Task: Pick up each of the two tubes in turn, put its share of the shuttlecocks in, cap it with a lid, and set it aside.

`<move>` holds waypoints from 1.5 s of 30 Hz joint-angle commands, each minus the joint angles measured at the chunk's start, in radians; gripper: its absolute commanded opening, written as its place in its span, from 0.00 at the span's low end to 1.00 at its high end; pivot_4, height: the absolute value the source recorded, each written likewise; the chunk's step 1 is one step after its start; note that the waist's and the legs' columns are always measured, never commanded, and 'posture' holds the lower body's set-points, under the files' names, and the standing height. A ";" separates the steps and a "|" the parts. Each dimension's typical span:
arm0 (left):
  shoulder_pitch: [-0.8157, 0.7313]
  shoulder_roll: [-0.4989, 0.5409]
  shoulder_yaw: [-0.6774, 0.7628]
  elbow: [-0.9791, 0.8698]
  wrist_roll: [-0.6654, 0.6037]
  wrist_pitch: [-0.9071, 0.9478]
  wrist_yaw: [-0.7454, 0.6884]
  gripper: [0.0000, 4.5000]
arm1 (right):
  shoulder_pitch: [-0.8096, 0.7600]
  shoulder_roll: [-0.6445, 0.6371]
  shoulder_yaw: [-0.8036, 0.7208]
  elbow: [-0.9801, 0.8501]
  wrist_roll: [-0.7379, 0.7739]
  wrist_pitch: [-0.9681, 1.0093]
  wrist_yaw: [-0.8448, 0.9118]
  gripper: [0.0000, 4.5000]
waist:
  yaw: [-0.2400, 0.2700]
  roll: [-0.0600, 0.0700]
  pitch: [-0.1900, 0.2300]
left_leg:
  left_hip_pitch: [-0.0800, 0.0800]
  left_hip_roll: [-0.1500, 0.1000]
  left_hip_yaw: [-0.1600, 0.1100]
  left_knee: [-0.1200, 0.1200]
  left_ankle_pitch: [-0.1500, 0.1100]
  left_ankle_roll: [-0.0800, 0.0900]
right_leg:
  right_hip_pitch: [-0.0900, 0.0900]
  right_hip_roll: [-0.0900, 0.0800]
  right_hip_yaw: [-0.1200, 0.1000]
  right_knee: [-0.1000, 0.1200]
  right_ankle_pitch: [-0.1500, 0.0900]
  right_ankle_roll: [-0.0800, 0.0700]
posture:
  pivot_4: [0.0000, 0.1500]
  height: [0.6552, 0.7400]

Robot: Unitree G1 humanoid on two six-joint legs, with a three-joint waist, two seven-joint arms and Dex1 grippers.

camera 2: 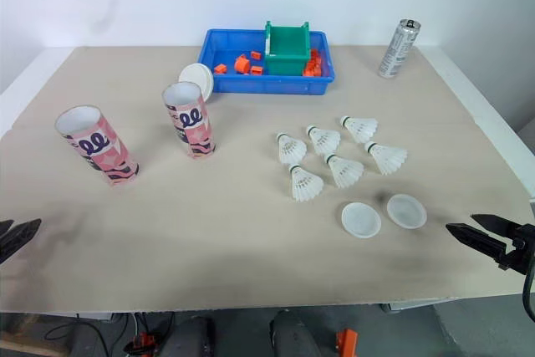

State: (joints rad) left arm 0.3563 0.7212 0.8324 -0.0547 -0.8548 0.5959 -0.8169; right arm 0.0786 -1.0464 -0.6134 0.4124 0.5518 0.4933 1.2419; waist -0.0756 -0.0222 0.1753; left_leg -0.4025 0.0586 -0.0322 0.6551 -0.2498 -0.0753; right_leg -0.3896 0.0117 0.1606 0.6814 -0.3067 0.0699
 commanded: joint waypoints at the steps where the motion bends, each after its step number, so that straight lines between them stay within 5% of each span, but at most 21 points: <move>1: -0.017 0.017 0.032 0.013 -0.005 -0.006 -0.007 1.00 | -0.005 0.004 -0.013 -0.033 0.011 0.003 -0.001 0.99 | 0.000 0.000 0.000 | 0.000 0.000 0.000 0.000 0.000 0.000 | 0.000 0.000 0.000 0.000 0.000 0.000 | 1.00 0.98; 25: -0.032 0.001 0.012 0.046 -0.048 0.054 -0.071 1.00 | 0.010 0.035 -0.013 -0.121 0.022 0.035 -0.018 0.99 | -0.001 0.000 0.000 | 0.000 0.000 0.000 0.000 0.000 0.000 | 0.000 0.000 0.000 0.000 0.001 0.000 | 1.00 0.98; 37: -0.131 -0.087 -0.032 0.196 0.191 -0.389 -0.072 1.00 | -0.011 0.118 0.045 -0.660 0.270 0.242 -0.075 0.99 | 0.000 0.001 -0.001 | 0.000 0.000 -0.001 0.001 0.000 0.000 | 0.001 0.000 0.000 0.001 0.002 -0.002 | 1.00 0.98; 45: -0.194 -0.126 -0.107 0.158 0.221 -0.493 -0.067 1.00 | -0.204 0.254 0.235 -0.975 0.474 0.327 -0.305 0.99 | 0.002 -0.003 -0.003 | -0.001 0.000 -0.003 0.001 0.001 0.000 | 0.001 0.000 -0.001 0.001 0.003 -0.002 | 1.00 0.98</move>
State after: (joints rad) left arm 0.1714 0.6003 0.7366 0.1346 -0.6482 0.1405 -0.8819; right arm -0.0972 -0.8069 -0.4065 -0.5148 1.0109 0.8264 0.9885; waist -0.0734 -0.0257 0.1721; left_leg -0.4041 0.0590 -0.0349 0.6563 -0.2491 -0.0751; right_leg -0.3891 0.0121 0.1595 0.6824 -0.3034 0.0681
